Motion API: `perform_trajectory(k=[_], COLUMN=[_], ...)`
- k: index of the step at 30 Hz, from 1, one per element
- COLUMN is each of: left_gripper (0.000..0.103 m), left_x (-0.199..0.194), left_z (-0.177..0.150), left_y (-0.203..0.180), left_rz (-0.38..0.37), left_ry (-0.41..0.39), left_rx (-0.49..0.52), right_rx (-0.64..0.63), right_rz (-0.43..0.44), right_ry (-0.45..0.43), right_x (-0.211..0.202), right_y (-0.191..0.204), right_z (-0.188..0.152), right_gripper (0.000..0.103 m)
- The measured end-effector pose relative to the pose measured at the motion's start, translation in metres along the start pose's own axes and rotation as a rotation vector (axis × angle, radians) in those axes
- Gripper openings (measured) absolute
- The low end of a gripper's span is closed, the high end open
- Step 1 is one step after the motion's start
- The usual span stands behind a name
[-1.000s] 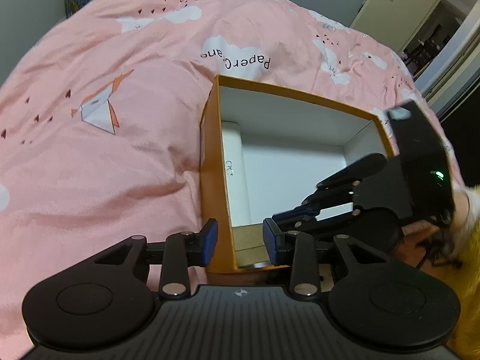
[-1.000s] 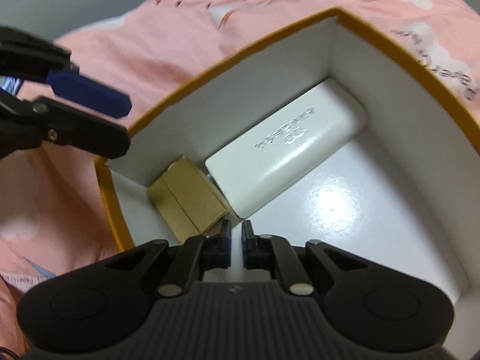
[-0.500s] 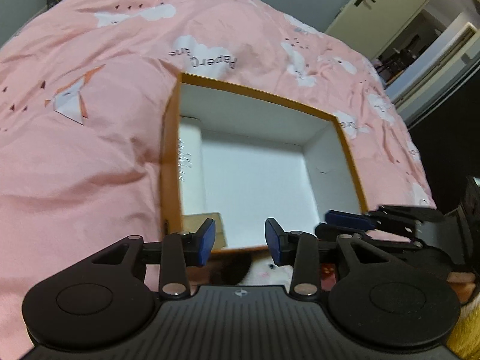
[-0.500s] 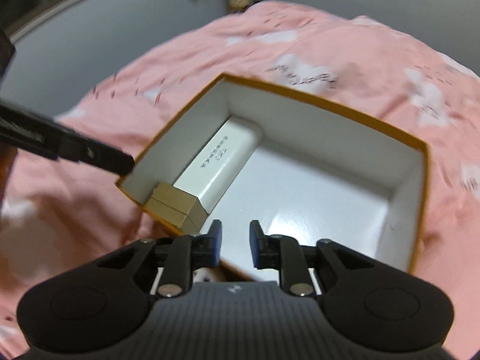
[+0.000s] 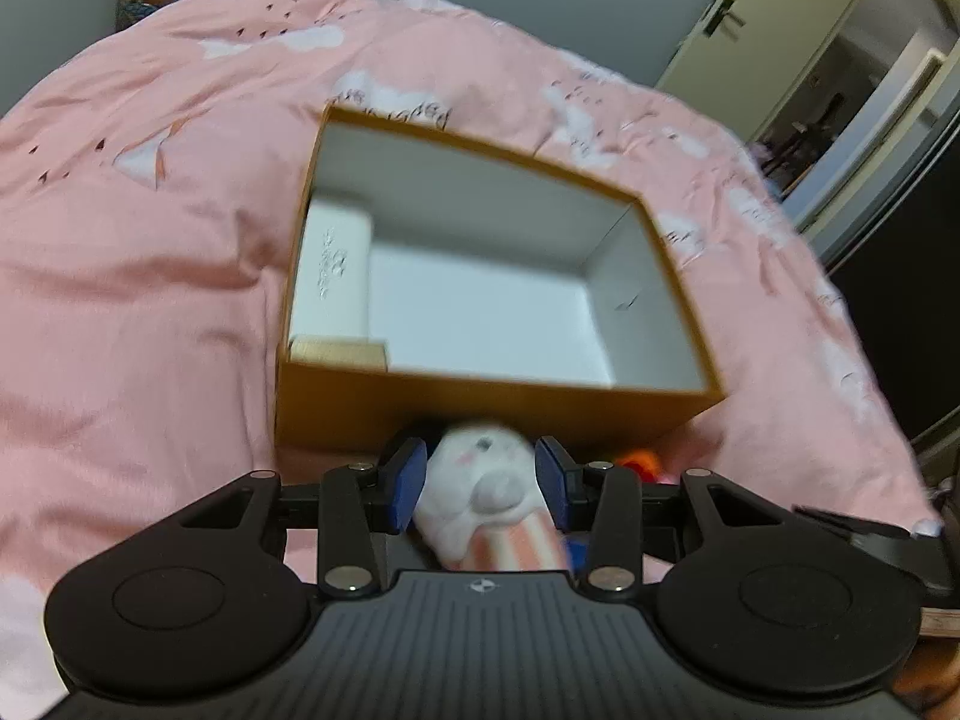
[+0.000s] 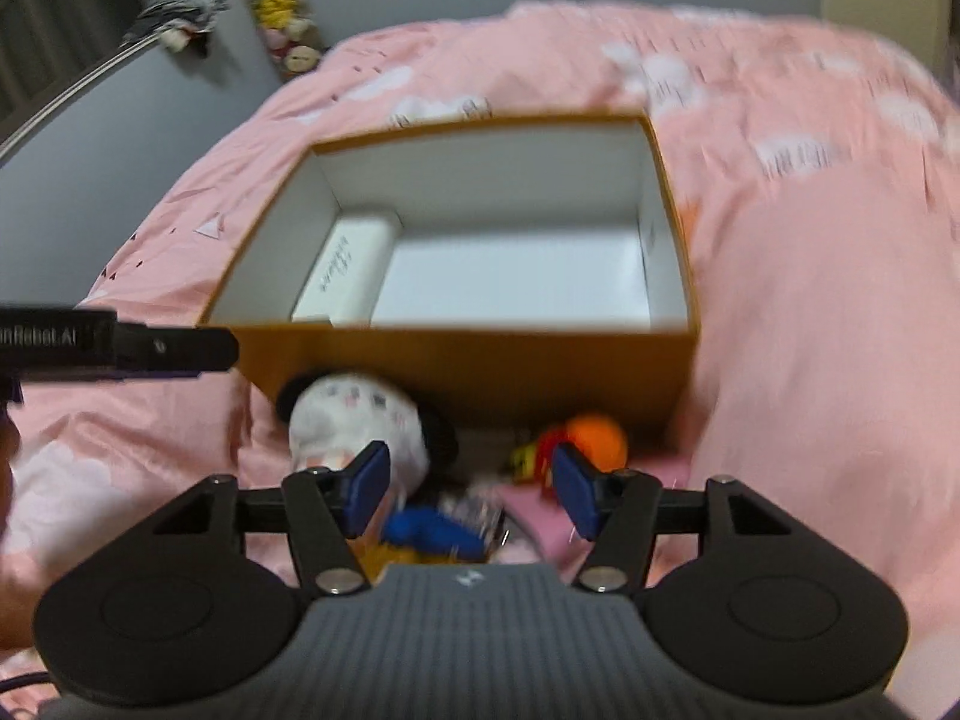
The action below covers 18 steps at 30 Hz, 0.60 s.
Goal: Organize objects
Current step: 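Withdraw both grippers from the box toward the remaining toys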
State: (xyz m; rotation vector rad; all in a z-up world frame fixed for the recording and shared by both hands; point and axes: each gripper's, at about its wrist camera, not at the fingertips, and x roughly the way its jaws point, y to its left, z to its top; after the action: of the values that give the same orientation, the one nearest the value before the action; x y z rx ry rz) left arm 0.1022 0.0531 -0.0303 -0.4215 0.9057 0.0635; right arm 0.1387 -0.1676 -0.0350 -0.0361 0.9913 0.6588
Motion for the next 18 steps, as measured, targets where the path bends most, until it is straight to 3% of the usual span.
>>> perform_trajectory(k=[3,8,11,15,18], left_gripper=[0.049,0.049,0.049,0.049,0.049], left_x=[0.01,0.016,0.016,0.014,0.014], left_z=[-0.01,-0.017,-0.021,-0.02,-0.016], left_y=[-0.002,-0.004,-0.008,-0.019,-0.038], left_rz=[0.064,0.055,0.043,-0.019,-0.053], left_ry=[0.021,0.079,0.073,0.059,0.043], left_rx=[0.009,0.012,0.028,0.075,0.169], right_rx=[0.042,0.076,0.117,0.178,0.23], right_rz=[0.011,0.014,-0.009,-0.081,-0.092], right_ry=[0.045,0.104,0.079,0.023,0.017], right_x=[0.005,0.015,0.012,0.003,0.004], right_y=[0.002,0.006,-0.004,-0.023,-0.037], right_z=[-0.017,-0.032,-0.034,-0.029,-0.024], right_gripper=[0.062,0.062,0.062,0.051,0.051])
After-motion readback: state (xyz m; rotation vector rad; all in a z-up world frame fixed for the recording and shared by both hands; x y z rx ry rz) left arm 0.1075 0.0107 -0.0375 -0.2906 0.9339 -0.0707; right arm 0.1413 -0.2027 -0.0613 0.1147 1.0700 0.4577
